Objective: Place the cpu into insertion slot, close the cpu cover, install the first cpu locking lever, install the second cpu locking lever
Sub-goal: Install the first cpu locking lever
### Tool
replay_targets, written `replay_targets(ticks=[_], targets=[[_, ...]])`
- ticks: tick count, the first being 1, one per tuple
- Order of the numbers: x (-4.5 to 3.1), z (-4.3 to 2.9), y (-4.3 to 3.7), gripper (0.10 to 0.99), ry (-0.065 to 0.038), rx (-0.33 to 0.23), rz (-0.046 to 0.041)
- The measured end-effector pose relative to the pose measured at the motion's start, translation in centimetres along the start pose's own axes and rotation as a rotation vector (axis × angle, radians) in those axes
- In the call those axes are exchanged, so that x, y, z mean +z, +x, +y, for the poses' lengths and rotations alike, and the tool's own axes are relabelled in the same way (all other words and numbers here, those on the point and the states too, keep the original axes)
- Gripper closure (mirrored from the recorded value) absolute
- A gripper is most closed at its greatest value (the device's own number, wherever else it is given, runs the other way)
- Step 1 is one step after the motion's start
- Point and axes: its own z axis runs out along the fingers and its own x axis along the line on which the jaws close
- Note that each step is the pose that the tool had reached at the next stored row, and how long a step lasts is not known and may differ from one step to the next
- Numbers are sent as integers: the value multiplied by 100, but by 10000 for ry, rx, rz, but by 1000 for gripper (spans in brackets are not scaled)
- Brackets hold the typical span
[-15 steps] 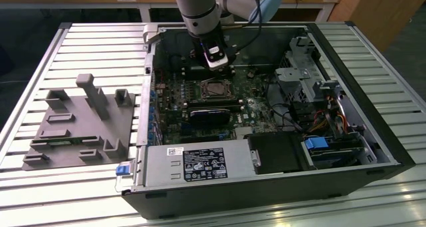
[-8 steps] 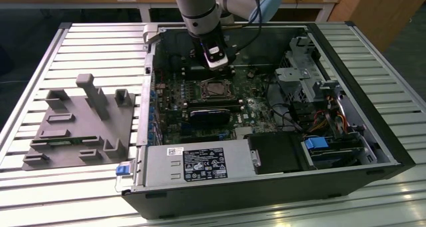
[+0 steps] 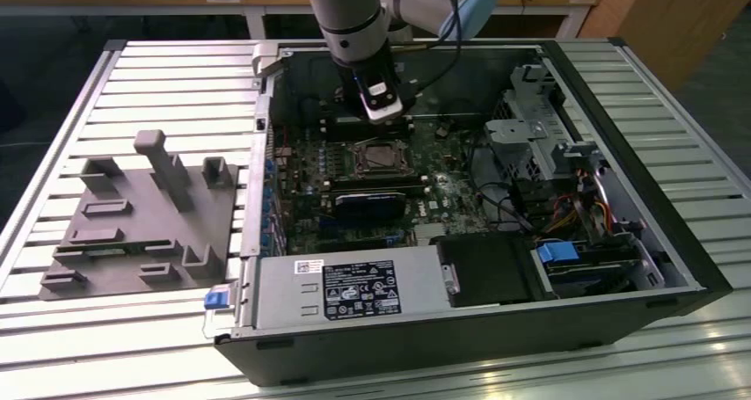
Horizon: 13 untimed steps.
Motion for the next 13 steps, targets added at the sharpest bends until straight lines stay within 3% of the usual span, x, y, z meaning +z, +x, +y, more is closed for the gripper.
replay_targets(ticks=[6, 13], targets=[[24, -5, 5, 980, -23, -162, 28], [35, -7, 7, 980, 108, -241, -11]])
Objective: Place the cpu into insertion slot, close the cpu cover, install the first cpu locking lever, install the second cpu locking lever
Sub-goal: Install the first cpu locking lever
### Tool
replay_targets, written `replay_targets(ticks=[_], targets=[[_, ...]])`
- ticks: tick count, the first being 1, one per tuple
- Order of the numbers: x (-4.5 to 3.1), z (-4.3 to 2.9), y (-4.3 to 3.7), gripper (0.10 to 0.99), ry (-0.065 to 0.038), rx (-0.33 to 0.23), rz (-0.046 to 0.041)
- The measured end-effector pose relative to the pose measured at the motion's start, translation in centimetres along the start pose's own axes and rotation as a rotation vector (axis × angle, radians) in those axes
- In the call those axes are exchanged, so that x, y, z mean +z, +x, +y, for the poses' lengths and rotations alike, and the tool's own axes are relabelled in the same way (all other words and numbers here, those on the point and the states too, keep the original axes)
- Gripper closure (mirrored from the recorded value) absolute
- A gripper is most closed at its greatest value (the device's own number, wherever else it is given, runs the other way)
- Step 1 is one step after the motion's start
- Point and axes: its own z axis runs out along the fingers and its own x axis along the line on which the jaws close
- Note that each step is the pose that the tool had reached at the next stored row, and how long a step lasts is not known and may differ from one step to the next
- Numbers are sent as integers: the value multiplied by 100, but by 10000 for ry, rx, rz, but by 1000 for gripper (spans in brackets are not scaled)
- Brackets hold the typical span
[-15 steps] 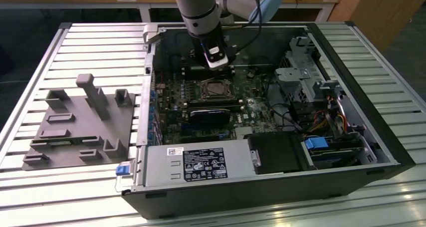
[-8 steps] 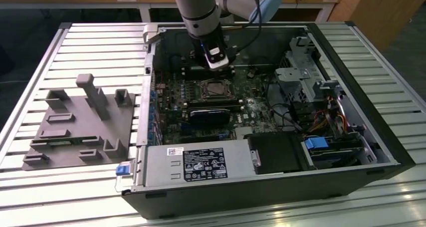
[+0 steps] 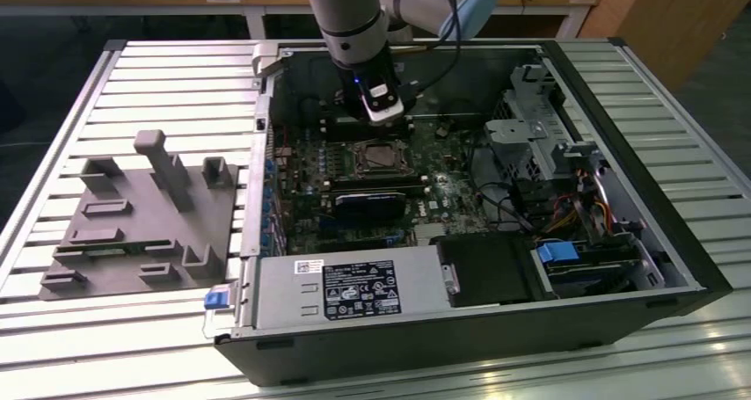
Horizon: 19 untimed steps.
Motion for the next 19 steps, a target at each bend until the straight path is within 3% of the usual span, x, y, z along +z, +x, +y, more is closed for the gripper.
replay_targets(ticks=[19], targets=[[61, 3, -6, 980, -67, -456, 71]])
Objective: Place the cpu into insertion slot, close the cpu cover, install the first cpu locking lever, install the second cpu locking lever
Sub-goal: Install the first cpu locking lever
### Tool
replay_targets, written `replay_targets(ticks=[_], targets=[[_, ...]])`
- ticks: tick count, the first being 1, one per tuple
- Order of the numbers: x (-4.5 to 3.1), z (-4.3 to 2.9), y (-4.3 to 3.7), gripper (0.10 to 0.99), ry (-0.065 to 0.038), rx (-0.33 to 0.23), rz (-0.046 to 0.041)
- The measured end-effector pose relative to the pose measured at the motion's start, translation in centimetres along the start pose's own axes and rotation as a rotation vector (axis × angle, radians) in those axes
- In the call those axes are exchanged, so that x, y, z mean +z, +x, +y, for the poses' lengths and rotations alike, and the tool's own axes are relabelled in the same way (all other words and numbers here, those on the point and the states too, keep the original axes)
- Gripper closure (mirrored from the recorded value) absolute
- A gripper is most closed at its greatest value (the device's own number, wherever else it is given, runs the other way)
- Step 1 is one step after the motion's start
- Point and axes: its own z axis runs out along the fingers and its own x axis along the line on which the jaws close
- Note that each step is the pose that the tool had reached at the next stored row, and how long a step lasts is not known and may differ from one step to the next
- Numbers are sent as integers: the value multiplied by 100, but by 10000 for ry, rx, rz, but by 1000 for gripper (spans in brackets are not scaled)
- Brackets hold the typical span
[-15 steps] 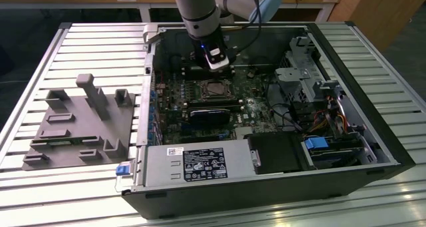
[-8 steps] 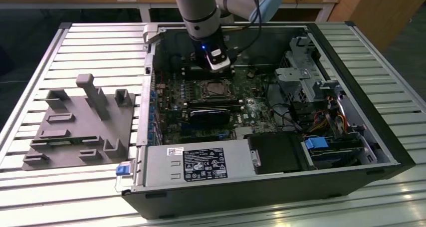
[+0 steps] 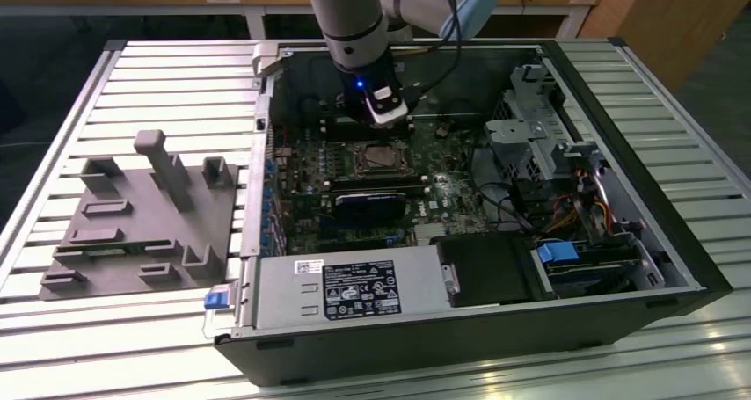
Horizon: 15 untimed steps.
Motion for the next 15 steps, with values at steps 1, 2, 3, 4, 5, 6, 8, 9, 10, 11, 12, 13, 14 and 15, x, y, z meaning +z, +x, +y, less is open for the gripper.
replay_targets(ticks=[1, 2, 3, 4, 5, 6, 8, 9, 10, 11, 12, 13, 14, 15], targets=[[3, 0, 0, 980, 1, -23, 2], [6, 0, 0, 980, 5, -48, 4], [8, -1, 0, 980, 12, -70, 5], [11, -1, 0, 980, 22, -92, 6], [13, -2, 0, 980, 31, -113, 6], [16, -2, 0, 980, 43, -135, 5], [20, -2, 0, 980, 70, -178, 1], [23, -2, 1, 980, 83, -195, -4], [24, -2, 1, 980, 107, -213, -12], [24, -3, 1, 980, 126, -225, -17], [24, -3, 1, 980, 129, -227, -15], [23, -3, 1, 980, 129, -228, -14], [23, -3, 1, 980, 131, -228, -13], [20, -3, 0, 980, 134, -228, -12]])
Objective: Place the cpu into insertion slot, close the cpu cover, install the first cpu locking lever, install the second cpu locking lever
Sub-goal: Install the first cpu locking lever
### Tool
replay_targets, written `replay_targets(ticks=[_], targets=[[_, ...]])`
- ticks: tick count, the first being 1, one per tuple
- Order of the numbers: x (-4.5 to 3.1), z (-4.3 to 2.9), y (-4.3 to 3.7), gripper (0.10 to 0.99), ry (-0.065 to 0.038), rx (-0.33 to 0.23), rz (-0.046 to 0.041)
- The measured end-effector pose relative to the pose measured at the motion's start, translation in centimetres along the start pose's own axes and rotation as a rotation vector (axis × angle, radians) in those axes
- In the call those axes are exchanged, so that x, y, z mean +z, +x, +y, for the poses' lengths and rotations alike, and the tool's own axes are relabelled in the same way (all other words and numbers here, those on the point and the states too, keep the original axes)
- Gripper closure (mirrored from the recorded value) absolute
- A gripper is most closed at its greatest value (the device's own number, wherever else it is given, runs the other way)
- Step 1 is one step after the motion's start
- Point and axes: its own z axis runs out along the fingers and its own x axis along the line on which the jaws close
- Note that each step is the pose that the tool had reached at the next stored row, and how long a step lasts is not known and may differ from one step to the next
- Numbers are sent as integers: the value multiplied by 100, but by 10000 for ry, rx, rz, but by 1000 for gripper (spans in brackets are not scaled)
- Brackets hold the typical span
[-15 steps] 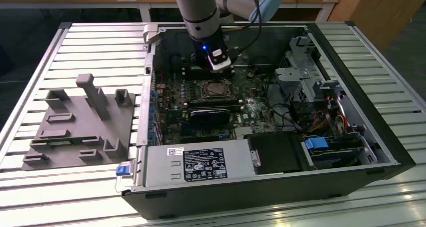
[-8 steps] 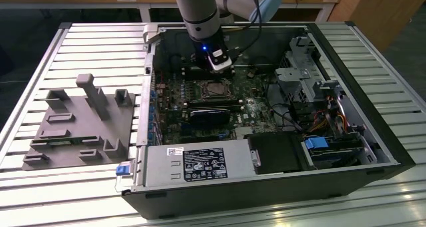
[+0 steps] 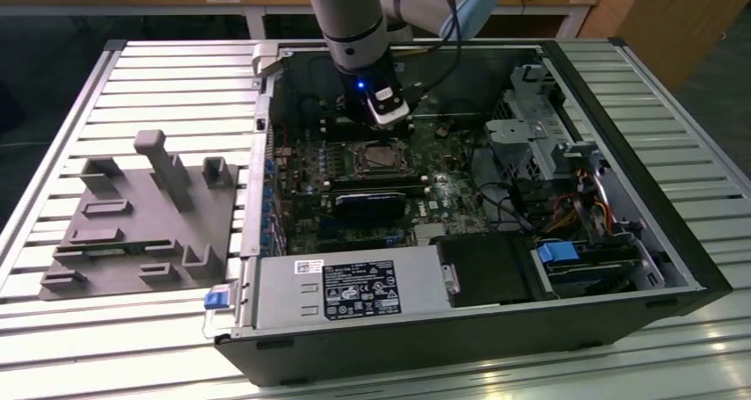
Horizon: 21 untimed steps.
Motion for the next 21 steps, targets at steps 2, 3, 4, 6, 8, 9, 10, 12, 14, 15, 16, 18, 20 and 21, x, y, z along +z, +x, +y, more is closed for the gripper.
replay_targets(ticks=[2, 3, 4, 6, 8, 9, 10, 12, 14, 15, 16, 18, 20, 21], targets=[[-14, 2, -3, 980, -1, 1, -1], [-26, 5, -6, 980, -5, 1, -1], [-40, 7, -10, 980, -5, 1, -2], [-65, 11, -16, 980, -5, 1, -1], [-80, 14, -19, 980, -7, 2, -1], [-80, 14, -20, 980, -9, 2, -2], [-79, 15, -19, 980, -15, 4, -1], [-80, 20, -18, 980, -18, 5, 3], [-80, 26, -15, 980, -26, 8, 5], [-80, 29, -14, 980, -39, 10, 8], [-79, 30, -14, 980, -43, 11, 8], [-79, 30, -14, 980, -46, 12, 8], [-78, 31, -13, 980, -44, 12, 9], [-76, 30, -13, 980, -44, 12, 9]])
